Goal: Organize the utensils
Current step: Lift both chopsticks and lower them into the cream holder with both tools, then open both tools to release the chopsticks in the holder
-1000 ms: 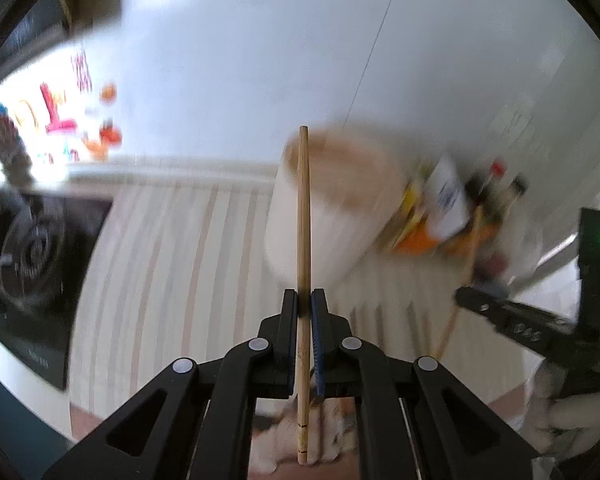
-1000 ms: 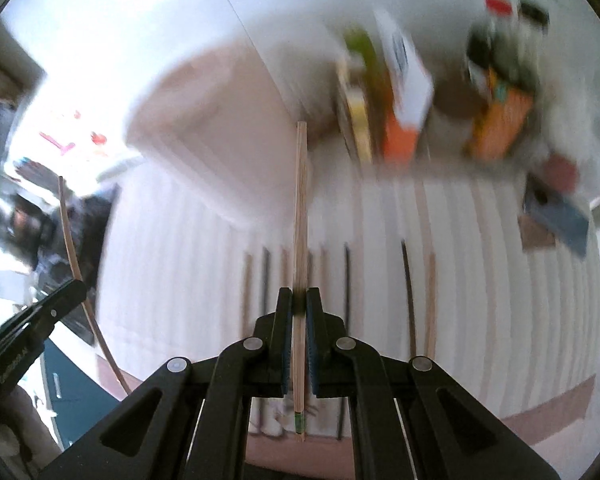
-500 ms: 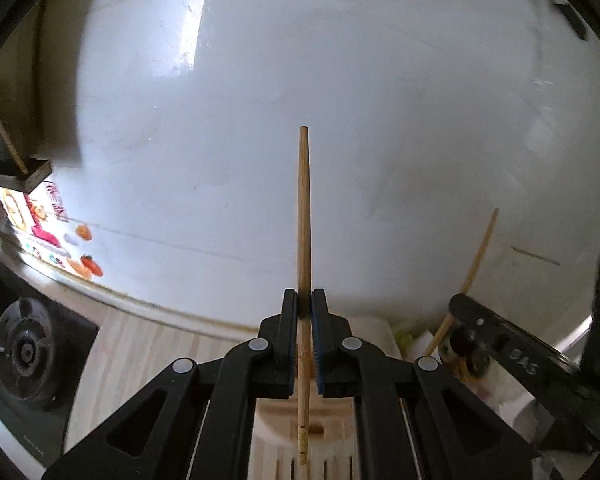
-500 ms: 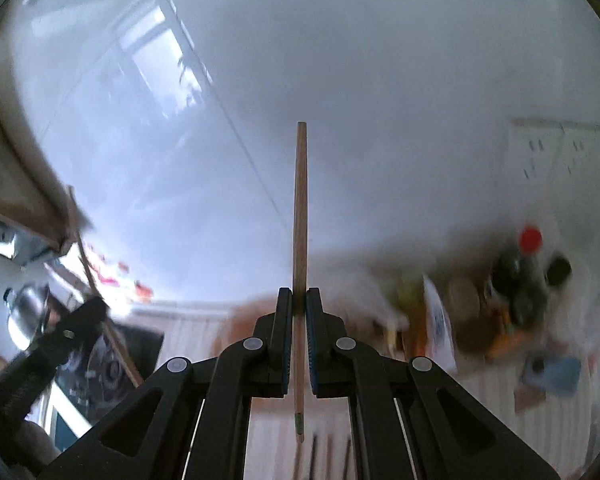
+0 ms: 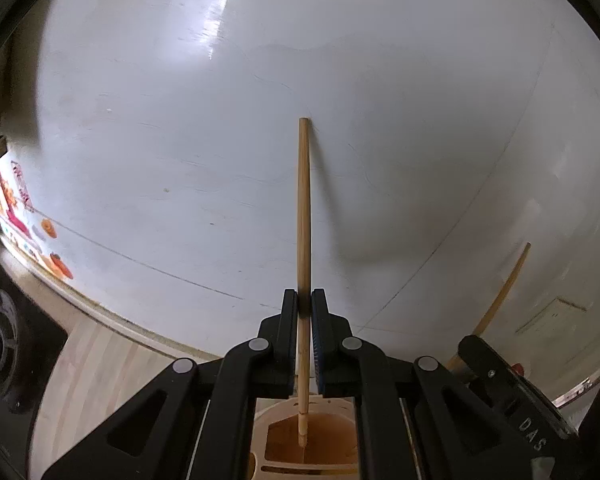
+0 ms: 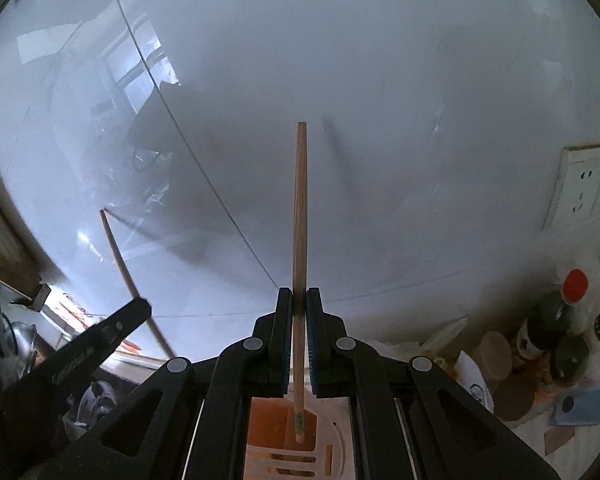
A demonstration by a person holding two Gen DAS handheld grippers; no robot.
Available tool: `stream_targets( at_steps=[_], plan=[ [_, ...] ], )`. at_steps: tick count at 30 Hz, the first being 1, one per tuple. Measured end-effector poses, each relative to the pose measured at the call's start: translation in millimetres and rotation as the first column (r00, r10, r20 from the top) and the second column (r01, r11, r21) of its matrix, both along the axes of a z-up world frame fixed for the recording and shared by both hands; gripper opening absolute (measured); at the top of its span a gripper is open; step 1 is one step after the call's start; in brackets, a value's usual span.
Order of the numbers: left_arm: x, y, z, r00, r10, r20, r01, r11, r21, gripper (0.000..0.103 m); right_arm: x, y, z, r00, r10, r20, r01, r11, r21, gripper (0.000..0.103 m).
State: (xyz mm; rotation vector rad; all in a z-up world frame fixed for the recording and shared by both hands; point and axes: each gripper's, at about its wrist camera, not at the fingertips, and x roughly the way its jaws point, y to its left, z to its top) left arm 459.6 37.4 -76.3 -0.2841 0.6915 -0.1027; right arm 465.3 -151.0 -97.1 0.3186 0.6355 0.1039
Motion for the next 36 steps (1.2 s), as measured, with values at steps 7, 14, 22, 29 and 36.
stream_targets(
  at_steps=[7,14,22,29,36],
  plan=[
    [-12,-7,-15,0.999,-0.041,-0.034,0.043,0.997,0.066,0.004,4,6,-10,0.999,0.023,-0.022,-0.023,0.999,-0.031,0.007],
    [-33,3,-20,0.986,-0.107,-0.125,0.117,0.991,0.072,0.006,3,16,-14,0.995,0.072,-0.066,-0.076,0.996,-0.052,0.007],
    [-84,35,0,0.988,-0.031,-0.153,0.051,0.991,0.127,0.073,-5,17,-21,0.974,0.144,-0.174,-0.152,0.988,-0.033,0.049],
    [-140,48,-2,0.993,0.059,-0.098,-0.039,0.98,0.197,0.103,-54,-8,-19,0.983,0.077,-0.169,-0.082,0.996,-0.022,0.062],
    [-153,10,-44,0.983,0.072,-0.169,-0.029,0.969,0.243,0.103,-119,-22,-27,0.992,0.046,-0.12,-0.044,0.999,0.014,0.089]
  ],
)
